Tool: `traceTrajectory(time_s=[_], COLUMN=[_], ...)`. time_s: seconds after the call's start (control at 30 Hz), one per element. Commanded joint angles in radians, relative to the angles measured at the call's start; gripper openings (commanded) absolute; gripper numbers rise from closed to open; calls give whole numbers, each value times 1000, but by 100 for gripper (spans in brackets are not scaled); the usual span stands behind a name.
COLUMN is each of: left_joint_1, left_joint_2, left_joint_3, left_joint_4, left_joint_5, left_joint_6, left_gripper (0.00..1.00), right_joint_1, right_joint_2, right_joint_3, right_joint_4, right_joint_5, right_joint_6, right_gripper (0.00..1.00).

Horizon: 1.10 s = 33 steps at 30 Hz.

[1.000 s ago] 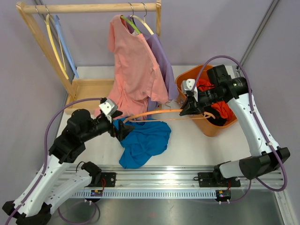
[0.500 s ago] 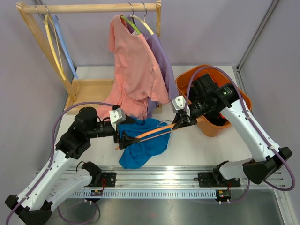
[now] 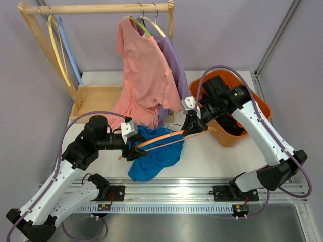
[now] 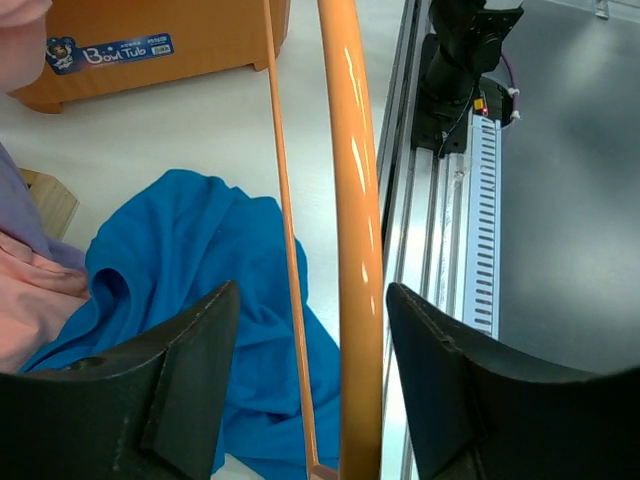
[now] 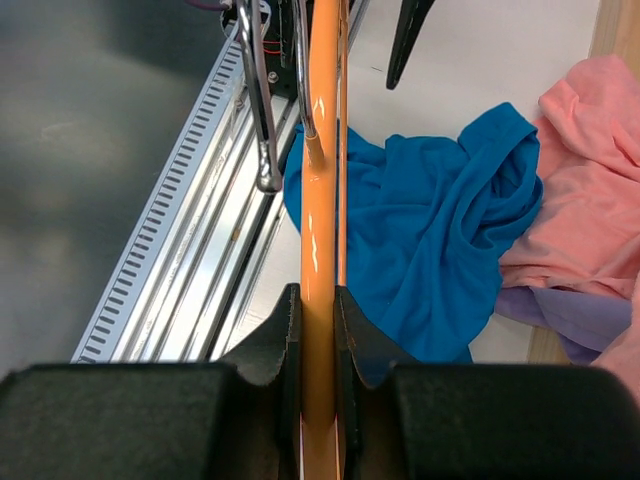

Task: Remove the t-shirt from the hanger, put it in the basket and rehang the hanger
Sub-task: Pass the hanger from the right arm to the left

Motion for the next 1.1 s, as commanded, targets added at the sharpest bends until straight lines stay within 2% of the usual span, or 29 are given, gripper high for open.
traceTrajectory(time_s=[0.0, 0.27, 0.47, 0.57, 0.7, 0.73, 0.97, 1.07], left_joint_1=[2, 2, 2, 2, 2, 2, 2, 2], left_joint_2=[-5, -29, -34, -33, -20, -17, -8, -17], left_joint_3=[37, 28, 44, 57, 75, 81, 138, 143], left_joint_4=[3, 0, -5, -5, -10, -17, -89, -111], left_joint_5=[-23, -55, -48, -48, -46, -46, -58, -75], left_joint_6=[52, 60, 57, 59, 57, 56, 60, 56], left_gripper=[61, 42, 37, 28, 8, 0, 0, 15], right_joint_1=[7, 7, 5, 4, -2, -4, -25, -50], right_joint_2=[1, 3, 6, 7, 7, 9, 1, 4], right_joint_3=[43, 21, 1, -8, -17, -19, -23, -14], right_joint_4=[-185, -153, -145, -139, -122, -121, -87, -88], right_joint_5=[-76, -89, -87, -89, -95, -98, -147, -162], right_joint_6=[40, 91, 103, 114, 144, 157, 221, 220], right_gripper=[0, 0, 0, 0, 0, 0, 0, 0])
